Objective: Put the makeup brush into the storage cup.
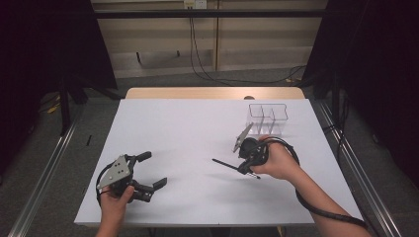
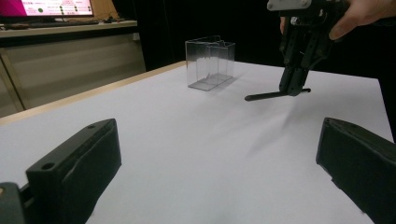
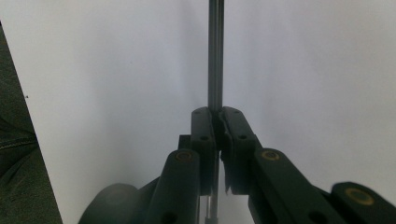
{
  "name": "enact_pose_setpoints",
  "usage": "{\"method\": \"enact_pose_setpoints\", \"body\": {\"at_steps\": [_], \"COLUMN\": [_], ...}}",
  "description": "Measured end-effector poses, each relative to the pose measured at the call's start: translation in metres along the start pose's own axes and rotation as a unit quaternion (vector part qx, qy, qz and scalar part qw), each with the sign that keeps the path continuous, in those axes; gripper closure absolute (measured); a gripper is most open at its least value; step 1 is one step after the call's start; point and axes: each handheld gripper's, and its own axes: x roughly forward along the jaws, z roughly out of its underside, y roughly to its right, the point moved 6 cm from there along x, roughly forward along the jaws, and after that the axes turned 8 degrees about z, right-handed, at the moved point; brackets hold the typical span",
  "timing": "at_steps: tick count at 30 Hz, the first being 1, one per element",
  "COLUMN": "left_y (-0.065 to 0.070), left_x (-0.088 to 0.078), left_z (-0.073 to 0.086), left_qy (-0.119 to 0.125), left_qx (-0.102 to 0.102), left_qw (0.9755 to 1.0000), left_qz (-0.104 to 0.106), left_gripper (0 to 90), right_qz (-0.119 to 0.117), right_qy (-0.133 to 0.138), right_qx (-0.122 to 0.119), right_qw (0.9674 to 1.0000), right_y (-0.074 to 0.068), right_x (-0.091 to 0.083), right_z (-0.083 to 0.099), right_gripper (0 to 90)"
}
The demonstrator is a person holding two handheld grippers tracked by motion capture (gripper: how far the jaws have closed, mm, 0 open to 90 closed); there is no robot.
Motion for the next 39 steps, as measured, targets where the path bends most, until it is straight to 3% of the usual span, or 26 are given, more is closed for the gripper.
{"method": "enact_pose_setpoints", "body": {"at_steps": [12, 27, 35, 39], "left_y": [0.002, 0.005, 0.007, 0.010], "left_x": [0.012, 0.034, 0.054, 0.065], "left_z": [-0.005, -0.013, -0.020, -0.022], "left_qy": [-0.002, -0.025, -0.043, -0.063], "left_qx": [-0.002, 0.007, 0.016, 0.024], "left_qw": [0.9999, 0.9988, 0.9969, 0.9943], "left_qz": [0.012, 0.042, 0.065, 0.083], "left_gripper": [0.0, 0.0, 0.0, 0.0], "right_qz": [-0.011, -0.021, -0.021, -0.020], "right_qy": [0.003, 0.012, 0.010, 0.010], "right_qx": [-0.012, -0.029, -0.032, -0.038], "right_qw": [0.9999, 0.9993, 0.9992, 0.9990], "right_y": [-0.004, -0.013, -0.016, -0.016], "right_x": [0.002, 0.002, 0.001, 0.002], "right_z": [-0.008, -0.024, -0.029, -0.030], "right_gripper": [84.3, 84.3, 84.3, 84.3]}}
